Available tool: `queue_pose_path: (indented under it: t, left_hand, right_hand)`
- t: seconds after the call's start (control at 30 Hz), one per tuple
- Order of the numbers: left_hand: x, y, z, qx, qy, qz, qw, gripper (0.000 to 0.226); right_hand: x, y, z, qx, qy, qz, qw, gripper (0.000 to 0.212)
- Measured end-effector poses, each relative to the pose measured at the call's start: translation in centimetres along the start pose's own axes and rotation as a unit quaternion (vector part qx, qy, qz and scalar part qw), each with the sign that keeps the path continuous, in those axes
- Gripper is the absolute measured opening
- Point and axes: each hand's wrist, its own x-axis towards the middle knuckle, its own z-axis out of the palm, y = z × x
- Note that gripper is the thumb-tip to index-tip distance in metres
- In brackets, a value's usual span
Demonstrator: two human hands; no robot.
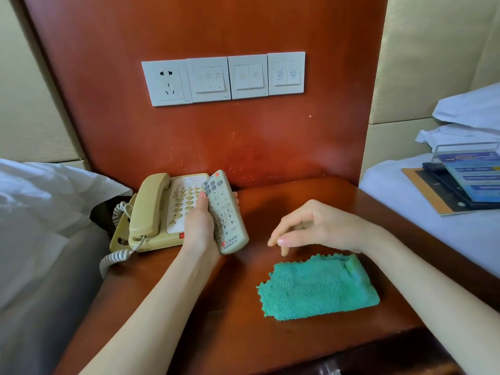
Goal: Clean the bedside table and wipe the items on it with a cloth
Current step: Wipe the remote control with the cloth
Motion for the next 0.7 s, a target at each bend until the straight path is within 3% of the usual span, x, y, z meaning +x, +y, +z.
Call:
queue_pose_path:
  t: [0.1,0.23,0.33,0.57,0.7]
  left_hand:
    - [-0.1,-0.3,0.2,0.04,0.038,0.013,0.998,0.045]
    - [-0.8,-0.9,1.1,0.044,0.073,0.013,0.996,0.03]
    - [-1.3,-1.3,1.6,0.051,0.056,0.024,0.997,0.026]
    - [-1.4,-1.3,1.4,0.195,-0.008,0.006,0.981,0.04]
    - [-1.3,-1.4,1.2,0.375,-0.051,0.026,0.925,0.041]
  right_hand:
    - [0.8,1.0,1.1,0.014,0.063,0.009,0.998,0.03]
    - [1.8,1.9,2.4,0.05,0.057,0.028,0.997,0.077]
    - [2.3,2.3,3.2,0.061,0.039,0.008,0.997,0.097]
    - [2.8,3.4,3.9,-0.057,0.067,0.026,0.996,0.102]
    - [3.0,4.1,3.6,-0.079,0.098,0.067,0.99,0.098]
